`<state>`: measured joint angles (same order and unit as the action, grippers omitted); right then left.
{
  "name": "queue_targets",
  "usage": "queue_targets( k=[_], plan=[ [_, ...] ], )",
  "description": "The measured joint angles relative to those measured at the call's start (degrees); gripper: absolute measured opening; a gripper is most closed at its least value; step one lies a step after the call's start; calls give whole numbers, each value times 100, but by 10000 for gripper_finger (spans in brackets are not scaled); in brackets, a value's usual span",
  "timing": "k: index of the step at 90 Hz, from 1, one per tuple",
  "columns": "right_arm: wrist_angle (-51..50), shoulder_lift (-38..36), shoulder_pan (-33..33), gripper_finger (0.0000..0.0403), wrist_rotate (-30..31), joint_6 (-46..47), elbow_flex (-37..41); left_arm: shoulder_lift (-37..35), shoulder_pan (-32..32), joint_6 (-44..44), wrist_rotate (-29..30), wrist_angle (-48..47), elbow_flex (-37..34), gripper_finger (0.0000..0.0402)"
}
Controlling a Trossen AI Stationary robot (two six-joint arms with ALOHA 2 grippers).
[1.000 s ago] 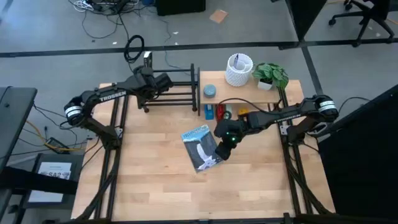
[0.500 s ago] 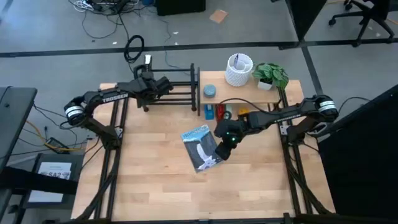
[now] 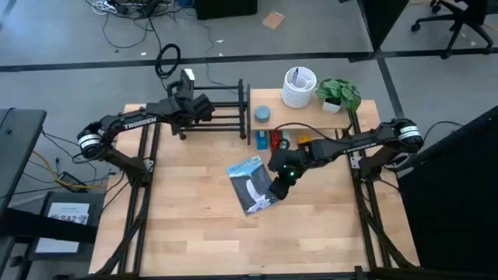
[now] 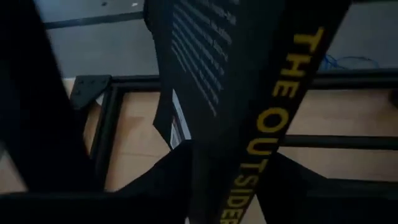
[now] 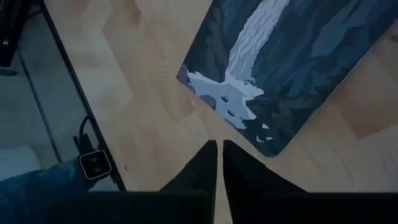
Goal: Stock shelves
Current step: Put the black book into the black book shelf
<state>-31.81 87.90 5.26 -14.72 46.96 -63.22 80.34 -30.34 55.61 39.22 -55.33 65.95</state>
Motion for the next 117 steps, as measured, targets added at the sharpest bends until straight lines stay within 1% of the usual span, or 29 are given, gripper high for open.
queue_targets(
  k=[14,40,46,56,79,88,93,100,110,117],
  plan=[
    [2,0,0,0,7,-7,0,-348,1,-7,41,18,2,162],
    [13,0,0,0,13,-52,0,-821,3,-21,120,26,4,163],
    [34,0,0,0,11,-53,0,-878,3,-166,123,-18,79,163],
    [76,0,0,0,11,-55,0,-884,6,-613,220,-62,416,163],
    [189,0,-2,0,12,-57,0,-877,6,-1213,931,-418,1550,163],
    [215,0,-2,0,25,-66,0,-879,16,-1355,970,-403,1958,163],
    [226,0,-2,0,107,-69,0,-879,93,-1365,928,-263,2064,163],
    [227,0,-11,0,205,-70,0,-883,265,-1504,758,172,2052,163],
    [258,0,-57,0,210,-78,0,-760,584,-1736,308,1088,1752,163],
    [259,0,-93,0,210,-94,0,-530,756,-1784,204,1544,1474,161]
  ],
)
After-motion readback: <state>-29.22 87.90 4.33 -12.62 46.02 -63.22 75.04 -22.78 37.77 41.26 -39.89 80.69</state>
